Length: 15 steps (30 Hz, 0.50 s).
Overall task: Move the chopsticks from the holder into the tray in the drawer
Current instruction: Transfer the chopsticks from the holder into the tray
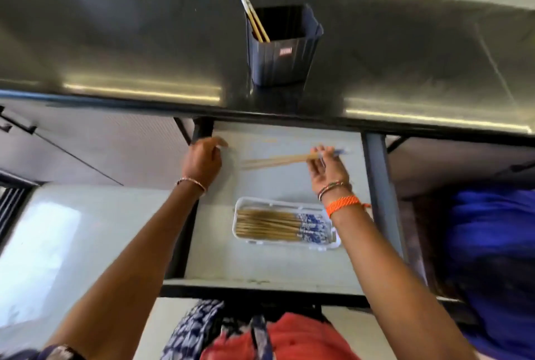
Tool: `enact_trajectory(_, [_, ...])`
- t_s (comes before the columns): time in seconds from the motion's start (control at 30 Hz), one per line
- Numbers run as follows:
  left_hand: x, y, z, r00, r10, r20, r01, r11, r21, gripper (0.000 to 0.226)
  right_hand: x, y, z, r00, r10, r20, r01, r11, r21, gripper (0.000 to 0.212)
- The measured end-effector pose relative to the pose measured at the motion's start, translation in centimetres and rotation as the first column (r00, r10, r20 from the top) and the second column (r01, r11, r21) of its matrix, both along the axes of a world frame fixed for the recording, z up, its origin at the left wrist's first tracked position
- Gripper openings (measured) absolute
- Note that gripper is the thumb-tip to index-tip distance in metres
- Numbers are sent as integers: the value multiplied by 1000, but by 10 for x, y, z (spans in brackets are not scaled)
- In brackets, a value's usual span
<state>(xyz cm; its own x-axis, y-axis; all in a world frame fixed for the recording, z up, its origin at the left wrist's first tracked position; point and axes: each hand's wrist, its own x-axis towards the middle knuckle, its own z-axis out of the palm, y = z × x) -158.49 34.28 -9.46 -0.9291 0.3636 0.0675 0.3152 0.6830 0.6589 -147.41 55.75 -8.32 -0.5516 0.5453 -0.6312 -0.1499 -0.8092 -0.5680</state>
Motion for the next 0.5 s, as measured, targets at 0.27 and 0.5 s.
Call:
enact_trajectory(0.27, [78, -16, -68, 886, 133, 443, -94, 990, -109, 28, 46, -40, -84, 941, 3, 337, -18, 999, 42, 29])
enact_trajectory(0.5, [85, -15, -80, 744, 157, 649, -136, 987, -83, 14, 50, -47, -80, 882, -189, 432, 179, 982, 63, 31])
